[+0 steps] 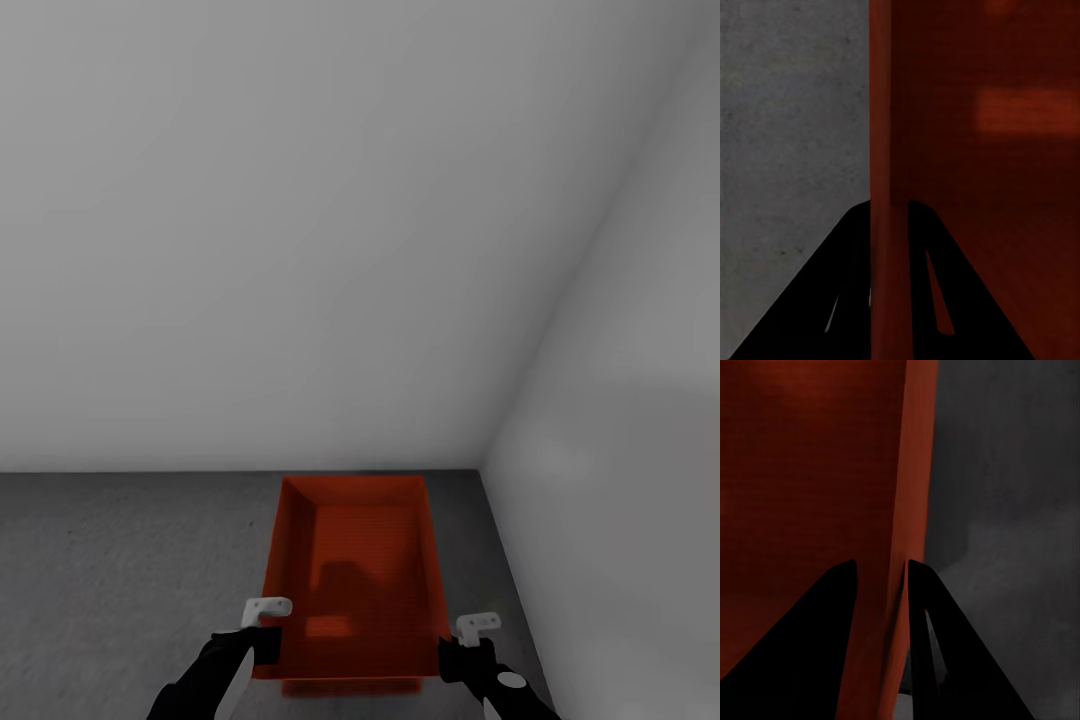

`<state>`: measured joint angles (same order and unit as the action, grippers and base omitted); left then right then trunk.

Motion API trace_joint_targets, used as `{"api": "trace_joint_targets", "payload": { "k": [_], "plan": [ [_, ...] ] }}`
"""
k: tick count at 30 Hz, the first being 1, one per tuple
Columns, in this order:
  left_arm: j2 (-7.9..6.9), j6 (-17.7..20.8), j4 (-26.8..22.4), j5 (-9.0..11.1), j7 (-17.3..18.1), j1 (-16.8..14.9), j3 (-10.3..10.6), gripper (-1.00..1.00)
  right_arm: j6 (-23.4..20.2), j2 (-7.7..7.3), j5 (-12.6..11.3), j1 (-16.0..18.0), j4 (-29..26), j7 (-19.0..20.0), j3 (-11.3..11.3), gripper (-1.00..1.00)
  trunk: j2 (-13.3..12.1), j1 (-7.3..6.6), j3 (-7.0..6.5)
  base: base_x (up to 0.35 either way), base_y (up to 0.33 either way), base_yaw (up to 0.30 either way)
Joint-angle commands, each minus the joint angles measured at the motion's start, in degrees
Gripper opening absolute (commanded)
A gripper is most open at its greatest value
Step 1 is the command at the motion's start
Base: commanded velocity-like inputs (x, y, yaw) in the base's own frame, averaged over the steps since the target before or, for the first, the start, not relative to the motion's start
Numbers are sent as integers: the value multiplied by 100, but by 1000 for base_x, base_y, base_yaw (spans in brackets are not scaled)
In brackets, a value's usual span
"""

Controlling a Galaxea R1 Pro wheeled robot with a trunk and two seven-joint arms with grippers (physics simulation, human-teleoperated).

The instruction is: Move the two storage containers from the living room to the garage. In the garage, place one container on the floor and stack the other container on top of it (either order is fine).

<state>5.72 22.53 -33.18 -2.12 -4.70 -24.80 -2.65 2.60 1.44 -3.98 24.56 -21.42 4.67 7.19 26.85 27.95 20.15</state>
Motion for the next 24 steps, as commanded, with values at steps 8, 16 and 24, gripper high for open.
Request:
{"api": "trace_joint_targets", "payload": {
  "k": [8,16,24],
  "plan": [
    [8,49,-13,-70,-31,-7,-157,-100,21,-3,-6,-4,-12,17,330,-100,8,4,8,37,0,0],
    [16,49,-13,-70,-31,-7,-156,-100,22,-3,-6,-4,-12,17,327,-100,8,4,8,2,0,0],
    [25,49,-13,-70,-31,-7,-152,-100,23,-3,-6,-4,-12,17,327,-100,8,4,8,0,0,0]
  ]
}}
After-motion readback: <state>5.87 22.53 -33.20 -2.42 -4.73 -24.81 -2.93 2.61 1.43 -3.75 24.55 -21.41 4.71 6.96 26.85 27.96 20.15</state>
